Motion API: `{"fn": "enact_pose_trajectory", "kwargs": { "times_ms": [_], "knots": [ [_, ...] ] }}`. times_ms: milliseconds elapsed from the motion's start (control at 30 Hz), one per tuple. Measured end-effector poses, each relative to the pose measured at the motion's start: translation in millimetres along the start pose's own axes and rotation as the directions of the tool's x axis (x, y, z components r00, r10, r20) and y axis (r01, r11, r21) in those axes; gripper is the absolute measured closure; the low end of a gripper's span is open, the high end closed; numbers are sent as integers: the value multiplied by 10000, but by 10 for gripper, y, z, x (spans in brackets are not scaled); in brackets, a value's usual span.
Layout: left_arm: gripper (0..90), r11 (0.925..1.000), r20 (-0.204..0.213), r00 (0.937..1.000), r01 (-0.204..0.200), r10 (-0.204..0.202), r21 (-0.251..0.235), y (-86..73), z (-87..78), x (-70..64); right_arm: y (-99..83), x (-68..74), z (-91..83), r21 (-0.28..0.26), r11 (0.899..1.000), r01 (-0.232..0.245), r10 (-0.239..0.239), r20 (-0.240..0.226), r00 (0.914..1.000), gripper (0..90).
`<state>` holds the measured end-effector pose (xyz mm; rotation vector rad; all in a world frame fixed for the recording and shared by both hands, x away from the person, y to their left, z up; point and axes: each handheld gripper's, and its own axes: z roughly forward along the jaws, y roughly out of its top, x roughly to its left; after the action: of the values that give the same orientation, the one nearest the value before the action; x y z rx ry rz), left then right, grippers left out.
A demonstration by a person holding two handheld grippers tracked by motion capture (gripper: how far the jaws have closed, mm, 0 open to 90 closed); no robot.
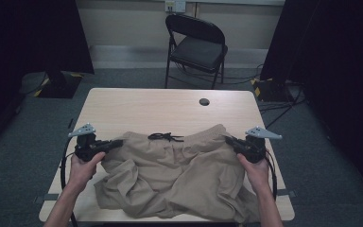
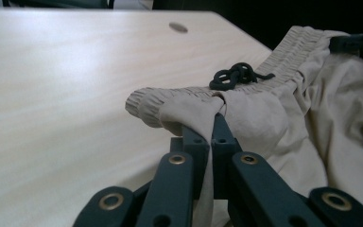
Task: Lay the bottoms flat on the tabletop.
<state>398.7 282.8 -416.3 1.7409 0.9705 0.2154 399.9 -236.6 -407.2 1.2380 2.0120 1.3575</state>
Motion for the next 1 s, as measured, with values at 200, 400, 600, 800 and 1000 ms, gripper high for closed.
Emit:
{"fn": "enact_pose_trajectory", "kwargs": {
  "times_ms": [200, 400, 600, 800, 1000],
  "knots": [
    [892, 9977, -45, 9995, -325, 323, -597, 287, -112, -42, 243, 26, -53, -477, 9986, 212, -214, -28, 9998, 883],
    [892, 9897, -110, 9978, -658, 649, -1275, 578, -245, -75, 585, 83, -135, -1126, 9924, 490, -496, -22, 9988, 883],
    [892, 9741, -78, 9964, -842, 844, -2097, 929, -422, -113, 1000, 134, -267, -1937, 9776, 828, -837, 35, 9965, 883],
    [892, 9594, -142, 9926, -1204, 1208, -2549, 1222, -510, -171, 1360, 168, -343, -2426, 9638, 1104, -1076, 245, 9939, 883],
    [892, 9571, -318, 9925, -1224, 1182, -2626, 1481, -446, -86, 1626, 100, -292, -2576, 9601, 1087, -1023, 382, 9940, 883]
  ]
}}
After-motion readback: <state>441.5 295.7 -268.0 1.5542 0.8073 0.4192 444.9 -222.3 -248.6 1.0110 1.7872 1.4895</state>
